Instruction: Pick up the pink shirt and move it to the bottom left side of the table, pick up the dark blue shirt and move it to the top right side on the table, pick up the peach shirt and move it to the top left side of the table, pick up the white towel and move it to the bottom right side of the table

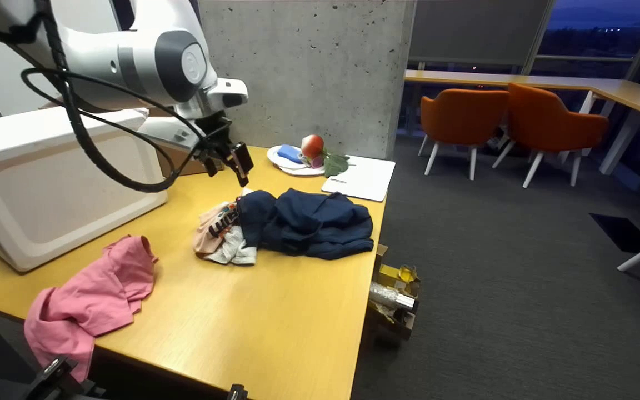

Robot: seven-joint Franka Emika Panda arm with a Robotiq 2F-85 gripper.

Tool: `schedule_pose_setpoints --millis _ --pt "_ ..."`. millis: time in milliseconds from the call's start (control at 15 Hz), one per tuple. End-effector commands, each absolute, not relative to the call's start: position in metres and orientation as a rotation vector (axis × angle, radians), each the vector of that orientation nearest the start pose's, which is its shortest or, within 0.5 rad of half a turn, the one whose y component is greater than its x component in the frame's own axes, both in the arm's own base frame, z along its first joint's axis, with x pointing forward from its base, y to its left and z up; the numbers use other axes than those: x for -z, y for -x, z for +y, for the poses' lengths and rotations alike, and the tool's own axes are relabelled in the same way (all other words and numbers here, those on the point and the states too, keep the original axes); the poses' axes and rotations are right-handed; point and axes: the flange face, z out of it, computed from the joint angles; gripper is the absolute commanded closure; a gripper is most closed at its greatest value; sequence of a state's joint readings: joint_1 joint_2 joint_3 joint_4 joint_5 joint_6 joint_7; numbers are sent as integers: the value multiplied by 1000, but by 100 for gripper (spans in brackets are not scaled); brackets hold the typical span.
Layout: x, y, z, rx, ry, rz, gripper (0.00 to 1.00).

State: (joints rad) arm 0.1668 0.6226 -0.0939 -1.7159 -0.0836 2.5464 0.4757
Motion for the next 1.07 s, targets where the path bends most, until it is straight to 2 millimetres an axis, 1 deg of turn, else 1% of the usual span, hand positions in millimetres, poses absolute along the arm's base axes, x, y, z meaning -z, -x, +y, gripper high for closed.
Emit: schedule_pose_setpoints --millis 0,133,333,400,467,533,600,733,867,933,1000 --pt "-222 -690 76 283 3132 626 0" --pt "-204 -686 80 238 3135 668 0" --pt "-179 -684 79 199 3140 709 0" --pt "-172 -683 77 194 3144 717 25" --pt "-166 -683 76 187 3146 720 26" --pt "-162 -683 76 185 3149 720 32" --pt "-158 -684 75 183 3151 723 42" --pt "-154 -685 74 181 3154 724 58" --pt "-152 -685 75 180 3154 728 71" --pt "-152 -686 75 182 3153 727 80" --pt "-157 -686 77 185 3150 724 87"
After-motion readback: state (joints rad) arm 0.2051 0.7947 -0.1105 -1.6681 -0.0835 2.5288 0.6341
